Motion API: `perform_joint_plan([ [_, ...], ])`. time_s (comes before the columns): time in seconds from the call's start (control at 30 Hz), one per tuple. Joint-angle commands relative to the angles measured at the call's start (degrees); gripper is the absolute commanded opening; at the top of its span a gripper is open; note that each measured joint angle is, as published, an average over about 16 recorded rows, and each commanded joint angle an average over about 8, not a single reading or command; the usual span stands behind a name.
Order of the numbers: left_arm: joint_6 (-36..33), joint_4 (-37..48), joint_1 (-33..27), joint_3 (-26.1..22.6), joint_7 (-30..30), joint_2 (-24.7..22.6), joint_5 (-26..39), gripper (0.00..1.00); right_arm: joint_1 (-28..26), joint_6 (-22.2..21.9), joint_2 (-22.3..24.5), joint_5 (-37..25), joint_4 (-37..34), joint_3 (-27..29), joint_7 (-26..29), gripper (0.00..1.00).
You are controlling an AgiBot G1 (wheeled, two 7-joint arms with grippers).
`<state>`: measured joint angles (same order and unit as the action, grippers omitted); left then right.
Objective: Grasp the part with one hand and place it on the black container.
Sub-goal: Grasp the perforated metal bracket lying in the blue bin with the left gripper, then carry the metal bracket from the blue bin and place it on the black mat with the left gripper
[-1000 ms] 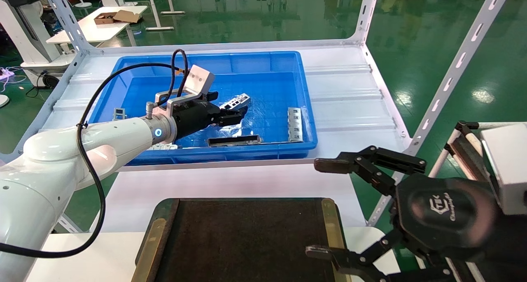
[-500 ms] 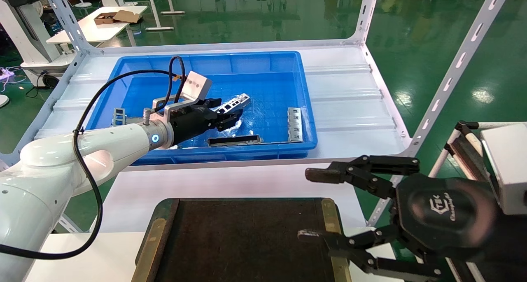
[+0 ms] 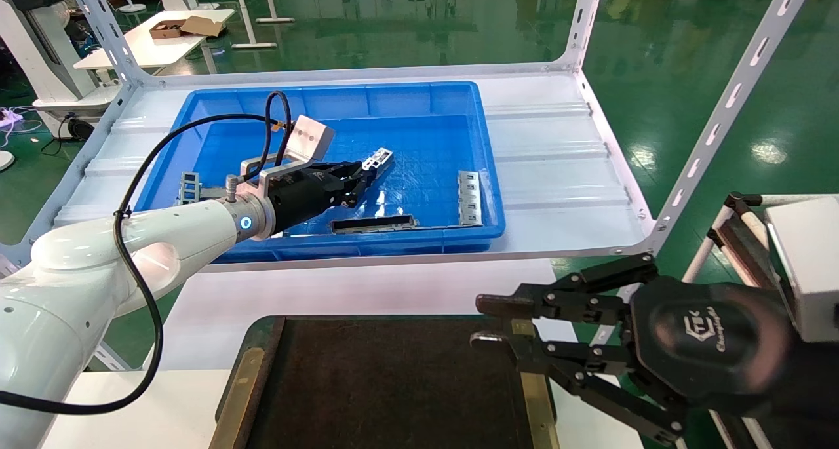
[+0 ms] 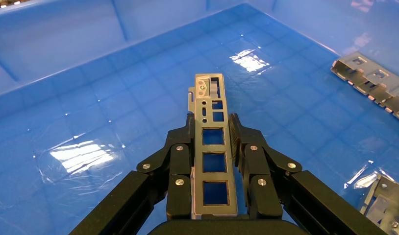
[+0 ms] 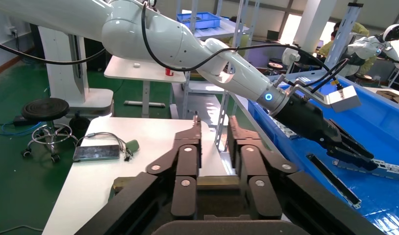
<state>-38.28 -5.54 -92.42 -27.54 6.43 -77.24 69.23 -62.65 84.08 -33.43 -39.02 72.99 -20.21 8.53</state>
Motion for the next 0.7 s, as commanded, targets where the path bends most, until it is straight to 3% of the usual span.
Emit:
perform_joint_plan([
  [0.03,0.15,0.02,0.11,0.11,-0.02,-0.04,-0.42,0.0,0.0,0.0,0.0,0.0,0.0,0.0,0.0,0.0],
  [0.3,-8.58,-1.31,-1.67,2.07,-0.53,1.87,-4.15,0.0,0.0,0.0,0.0,0.01,0.0,-0.01,0.0,0.0],
  [0.7,-35.21,-6.11,-0.9,3.35,-5.47,9.9,-7.82,0.0,-0.01,-0.01,0.01,0.01,0.0,-0.02,-0.01,0.0],
])
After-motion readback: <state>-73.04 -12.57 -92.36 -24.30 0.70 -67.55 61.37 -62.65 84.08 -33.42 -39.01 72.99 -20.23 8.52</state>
